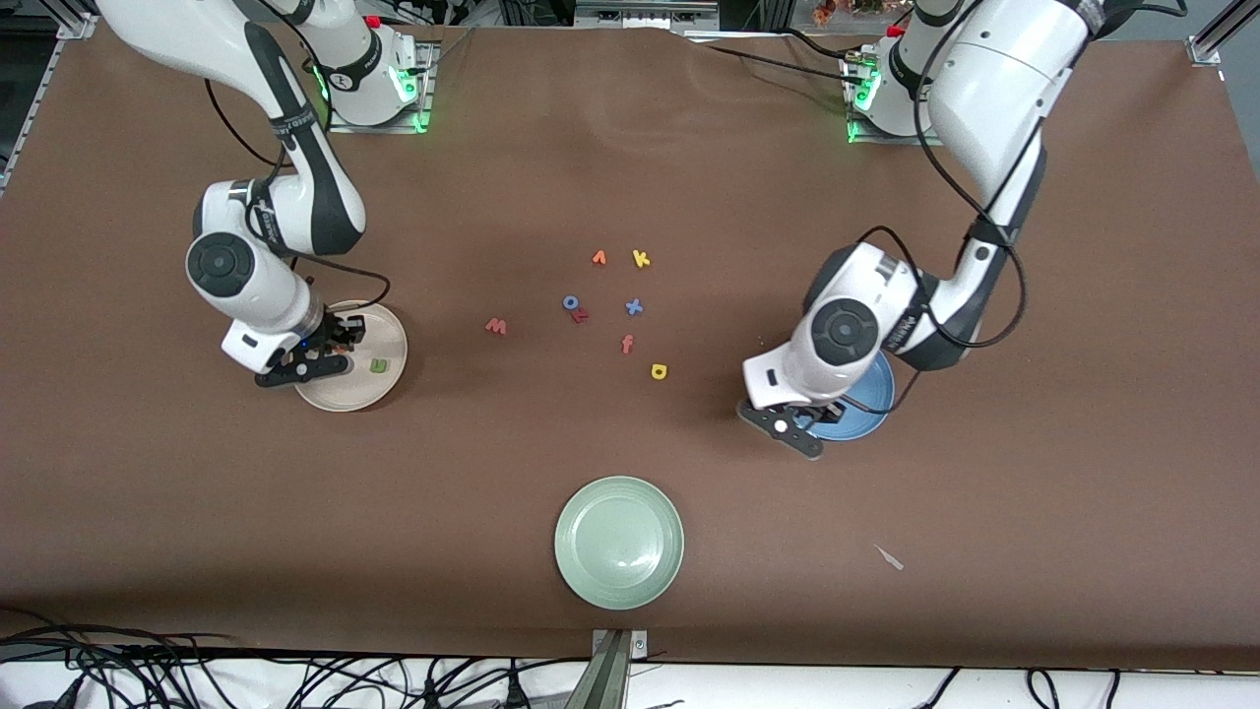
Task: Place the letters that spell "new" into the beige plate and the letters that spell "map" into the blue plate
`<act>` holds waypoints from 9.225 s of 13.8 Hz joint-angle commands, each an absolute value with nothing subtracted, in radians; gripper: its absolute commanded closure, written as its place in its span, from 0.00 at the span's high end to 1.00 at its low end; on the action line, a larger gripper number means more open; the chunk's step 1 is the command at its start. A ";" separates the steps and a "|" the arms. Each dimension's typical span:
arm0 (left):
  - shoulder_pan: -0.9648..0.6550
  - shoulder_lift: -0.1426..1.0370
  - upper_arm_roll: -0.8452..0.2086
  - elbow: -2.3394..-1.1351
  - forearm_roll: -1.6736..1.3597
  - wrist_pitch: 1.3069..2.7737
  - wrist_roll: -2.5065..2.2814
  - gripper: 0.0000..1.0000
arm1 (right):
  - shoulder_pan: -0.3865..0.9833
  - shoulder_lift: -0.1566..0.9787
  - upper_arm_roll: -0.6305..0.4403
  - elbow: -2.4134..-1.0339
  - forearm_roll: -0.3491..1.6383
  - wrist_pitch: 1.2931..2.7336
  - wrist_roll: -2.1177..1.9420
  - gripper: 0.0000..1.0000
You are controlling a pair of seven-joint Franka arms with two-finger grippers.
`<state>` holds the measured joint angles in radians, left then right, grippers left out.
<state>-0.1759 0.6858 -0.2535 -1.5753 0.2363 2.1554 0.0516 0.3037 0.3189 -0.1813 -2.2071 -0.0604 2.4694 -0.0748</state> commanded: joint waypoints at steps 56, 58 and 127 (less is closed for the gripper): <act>-0.459 0.833 -0.245 -1.442 0.285 2.286 -0.532 0.05 | 0.537 0.290 -0.225 -2.187 -0.077 2.462 0.203 0.35; -0.425 0.801 -0.252 -1.443 0.284 2.222 -0.482 0.05 | 0.537 0.243 -0.273 -2.256 -0.066 2.471 0.120 0.35; 0.036 0.014 -0.098 -1.663 -0.025 1.632 -0.066 1.00 | 0.123 0.104 -0.029 -1.531 0.005 1.488 -0.015 1.00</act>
